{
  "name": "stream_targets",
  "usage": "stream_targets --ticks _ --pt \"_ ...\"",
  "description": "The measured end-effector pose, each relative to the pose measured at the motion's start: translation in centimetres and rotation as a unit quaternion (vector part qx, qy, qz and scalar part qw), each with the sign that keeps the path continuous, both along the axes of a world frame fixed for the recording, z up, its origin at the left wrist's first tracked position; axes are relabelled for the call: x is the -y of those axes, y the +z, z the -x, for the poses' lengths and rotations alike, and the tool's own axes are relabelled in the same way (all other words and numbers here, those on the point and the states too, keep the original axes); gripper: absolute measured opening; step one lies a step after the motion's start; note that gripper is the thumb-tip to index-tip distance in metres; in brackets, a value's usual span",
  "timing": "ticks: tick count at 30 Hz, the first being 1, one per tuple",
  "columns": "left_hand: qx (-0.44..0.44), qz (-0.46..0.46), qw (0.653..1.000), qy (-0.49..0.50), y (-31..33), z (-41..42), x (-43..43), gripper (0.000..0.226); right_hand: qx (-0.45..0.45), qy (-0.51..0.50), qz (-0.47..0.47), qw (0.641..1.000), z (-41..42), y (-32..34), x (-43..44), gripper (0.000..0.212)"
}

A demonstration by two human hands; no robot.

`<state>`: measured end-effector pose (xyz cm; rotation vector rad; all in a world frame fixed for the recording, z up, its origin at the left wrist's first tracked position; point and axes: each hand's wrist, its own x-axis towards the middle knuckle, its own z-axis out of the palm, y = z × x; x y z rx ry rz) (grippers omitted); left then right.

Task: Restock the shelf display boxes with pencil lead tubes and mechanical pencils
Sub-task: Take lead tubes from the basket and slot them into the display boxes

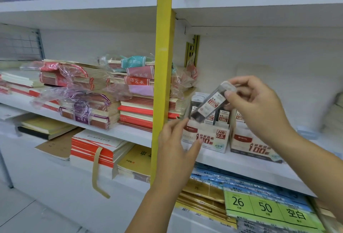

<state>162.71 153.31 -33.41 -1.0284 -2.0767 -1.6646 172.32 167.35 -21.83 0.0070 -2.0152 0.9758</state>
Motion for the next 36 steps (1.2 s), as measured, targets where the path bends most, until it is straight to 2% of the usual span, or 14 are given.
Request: stream_targets --ticks 4,8,10,13,17,20,22,26,27,29,31,32,34,36 --pt "-0.047 0.062 0.997 0.028 -0.9 0.1 -0.6 0.071 -0.001 -0.068 -0.163 0.984 1.9 1.5 0.4 0.020" --pt "-0.037 0.068 0.997 0.010 -1.4 0.4 -0.8 0.070 0.065 -0.125 -0.320 0.937 4.3 1.1 0.6 0.020" --pt "-0.034 0.068 0.997 0.002 -1.3 0.5 -0.8 0.069 0.103 -0.131 -0.310 0.936 5.4 1.0 0.4 0.023" --pt "-0.039 0.059 0.997 -0.005 -1.2 0.6 -0.6 0.066 0.123 -0.148 -0.269 0.944 6.6 0.9 -0.4 0.015" --pt "-0.027 0.048 0.998 -0.027 -1.2 0.7 -0.2 0.066 0.130 -0.240 -0.368 0.889 7.4 0.3 -1.2 0.018" --pt "-0.027 0.044 0.998 -0.038 -1.3 0.8 0.1 0.065 0.159 -0.251 -0.377 0.877 6.8 0.5 -1.0 0.026" --pt "-0.043 0.037 0.998 -0.025 -1.6 0.4 0.6 0.061 0.141 -0.228 -0.353 0.896 5.0 0.4 -0.3 0.032" --pt "-0.068 0.020 0.997 0.010 -3.8 -1.3 2.2 0.044 0.002 -0.086 -0.202 0.976 -2.1 -3.1 2.7 0.020" --pt "-0.071 0.041 0.997 0.004 -4.9 -1.9 2.6 0.042 0.003 -0.045 -0.159 0.986 -3.8 -4.9 3.5 0.019" --pt "-0.063 0.139 0.988 -0.034 -8.4 -2.8 3.5 0.043 0.067 0.002 -0.074 0.995 -6.6 -9.9 4.0 0.016" --pt "-0.036 0.281 0.955 -0.089 -12.9 -3.7 4.5 0.046 0.182 -0.008 -0.001 0.983 -8.5 -16.4 3.6 0.015" --pt "-0.013 0.352 0.929 -0.114 -15.3 -4.1 5.0 0.049 0.253 -0.022 0.036 0.967 -9.2 -20.0 3.1 0.016" --pt "0.042 0.457 0.876 -0.146 -20.3 -5.0 5.5 0.055 0.400 -0.045 0.105 0.910 -10.7 -27.2 2.1 0.016" --pt "0.108 0.502 0.844 -0.155 -24.9 -5.9 5.6 0.056 0.530 -0.054 0.126 0.837 -12.1 -34.2 1.1 0.019"
